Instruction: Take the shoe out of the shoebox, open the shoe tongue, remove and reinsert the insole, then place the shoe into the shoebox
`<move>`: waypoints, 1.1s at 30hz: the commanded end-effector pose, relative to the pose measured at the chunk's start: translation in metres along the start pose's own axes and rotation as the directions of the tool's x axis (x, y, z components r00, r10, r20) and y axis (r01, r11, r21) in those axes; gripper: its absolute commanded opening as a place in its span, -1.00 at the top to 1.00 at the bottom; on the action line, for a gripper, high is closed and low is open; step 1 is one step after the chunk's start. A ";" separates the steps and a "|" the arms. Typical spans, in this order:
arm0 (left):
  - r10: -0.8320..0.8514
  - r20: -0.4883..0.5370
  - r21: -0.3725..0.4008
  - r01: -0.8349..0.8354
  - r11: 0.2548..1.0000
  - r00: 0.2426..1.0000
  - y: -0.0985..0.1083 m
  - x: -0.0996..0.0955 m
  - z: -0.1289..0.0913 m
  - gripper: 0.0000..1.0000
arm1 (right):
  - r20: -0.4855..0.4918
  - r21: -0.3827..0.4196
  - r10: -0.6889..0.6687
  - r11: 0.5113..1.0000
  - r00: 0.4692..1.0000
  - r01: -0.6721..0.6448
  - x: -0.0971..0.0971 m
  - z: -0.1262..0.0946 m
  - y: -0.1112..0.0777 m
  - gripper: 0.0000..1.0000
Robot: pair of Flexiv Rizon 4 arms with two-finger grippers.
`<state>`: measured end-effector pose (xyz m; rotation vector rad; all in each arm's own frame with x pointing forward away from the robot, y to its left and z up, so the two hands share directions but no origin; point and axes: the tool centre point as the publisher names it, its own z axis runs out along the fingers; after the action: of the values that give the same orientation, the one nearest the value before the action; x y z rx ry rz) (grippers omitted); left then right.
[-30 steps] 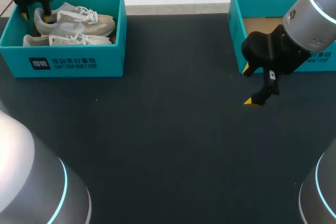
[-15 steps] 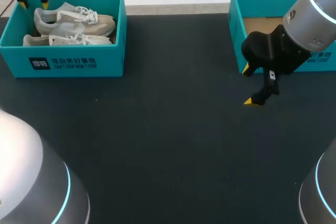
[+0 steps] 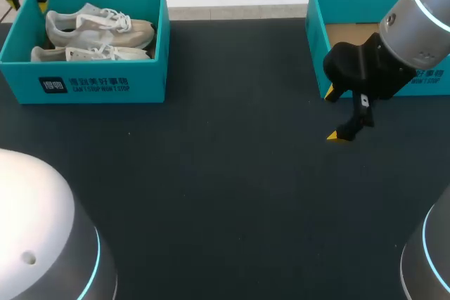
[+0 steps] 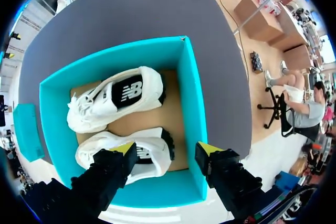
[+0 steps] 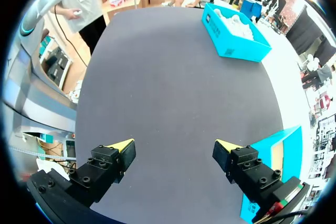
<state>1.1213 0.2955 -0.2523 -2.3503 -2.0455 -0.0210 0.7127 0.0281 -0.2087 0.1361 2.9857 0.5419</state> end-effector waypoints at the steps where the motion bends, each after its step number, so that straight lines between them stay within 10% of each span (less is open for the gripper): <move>1: 0.024 -0.009 -0.141 -0.025 0.990 1.000 -0.053 -0.001 0.004 -0.52 | -0.001 0.003 0.000 1.000 1.000 0.000 -0.001 0.002 0.001 -1.00; 8: 0.047 -0.014 -0.121 -0.048 0.992 0.999 -0.069 -0.004 0.013 -0.51 | -0.001 0.003 0.000 1.000 1.000 0.000 -0.001 0.002 0.001 -1.00; 14: 0.050 -0.021 -0.144 -0.052 0.988 0.999 -0.079 -0.013 0.018 -0.07 | -0.001 0.003 0.000 1.000 1.000 0.000 -0.001 0.002 0.001 -1.00; 33: 0.056 -0.022 -0.135 -0.058 0.989 0.998 -0.076 -0.028 0.053 0.02 | -0.001 0.003 0.000 1.000 1.000 0.000 -0.001 0.002 0.001 -1.00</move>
<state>1.0403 0.2804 -0.3036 -2.4760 -2.0284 -0.1845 0.7127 0.0281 -0.2087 0.1362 2.9856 0.5419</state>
